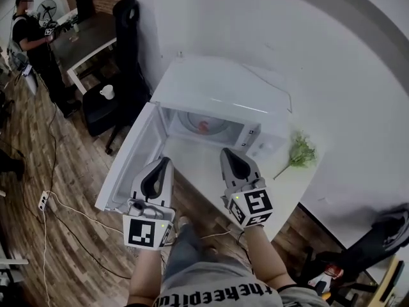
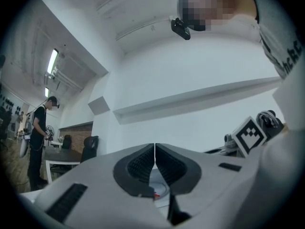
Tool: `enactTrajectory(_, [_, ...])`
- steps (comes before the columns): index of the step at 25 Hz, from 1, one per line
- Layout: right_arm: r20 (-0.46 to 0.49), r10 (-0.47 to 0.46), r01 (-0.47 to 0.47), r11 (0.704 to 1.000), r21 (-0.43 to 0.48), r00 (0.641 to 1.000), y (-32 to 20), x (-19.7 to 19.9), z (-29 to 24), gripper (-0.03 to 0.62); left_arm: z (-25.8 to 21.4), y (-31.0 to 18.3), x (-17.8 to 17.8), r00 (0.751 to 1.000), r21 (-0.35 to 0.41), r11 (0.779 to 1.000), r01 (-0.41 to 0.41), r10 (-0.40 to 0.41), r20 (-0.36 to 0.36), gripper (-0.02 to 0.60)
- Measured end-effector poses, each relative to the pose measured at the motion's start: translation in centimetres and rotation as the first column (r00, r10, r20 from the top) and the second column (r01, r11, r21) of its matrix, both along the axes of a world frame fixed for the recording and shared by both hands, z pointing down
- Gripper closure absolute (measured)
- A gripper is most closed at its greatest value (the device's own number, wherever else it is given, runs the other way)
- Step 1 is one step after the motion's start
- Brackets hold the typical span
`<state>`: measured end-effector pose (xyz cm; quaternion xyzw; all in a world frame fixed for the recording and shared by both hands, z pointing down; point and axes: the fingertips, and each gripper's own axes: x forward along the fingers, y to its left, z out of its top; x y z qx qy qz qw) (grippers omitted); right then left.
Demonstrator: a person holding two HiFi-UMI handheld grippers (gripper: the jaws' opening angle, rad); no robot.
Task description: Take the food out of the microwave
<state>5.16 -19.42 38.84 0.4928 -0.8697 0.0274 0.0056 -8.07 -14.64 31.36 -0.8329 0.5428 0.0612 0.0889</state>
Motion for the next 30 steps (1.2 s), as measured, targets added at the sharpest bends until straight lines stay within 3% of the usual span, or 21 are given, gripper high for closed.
enactTrajectory(15, [-0.138, 0.003, -0.024, 0.988, -0.151, 0.99, -8.3, -3.0, 9.1, 0.549, 4.3, -3.8, -0.9, 0.998, -0.084, 0.995, -0.063, 0.062, -0.005, 0.572])
enactTrajectory(20, [-0.155, 0.021, -0.052, 0.978, -0.202, 0.988, -10.2, -3.0, 11.6, 0.54, 6.5, -4.0, -1.4, 0.997, -0.16, 0.984, -0.075, 0.075, -0.005, 0.572])
enactTrajectory(30, [-0.212, 0.026, -0.084, 0.96, -0.268, 0.977, -12.9, -3.3, 15.5, 0.533, 6.7, -4.5, -2.4, 0.998, -0.146, 0.987, -0.065, 0.064, -0.008, 0.572])
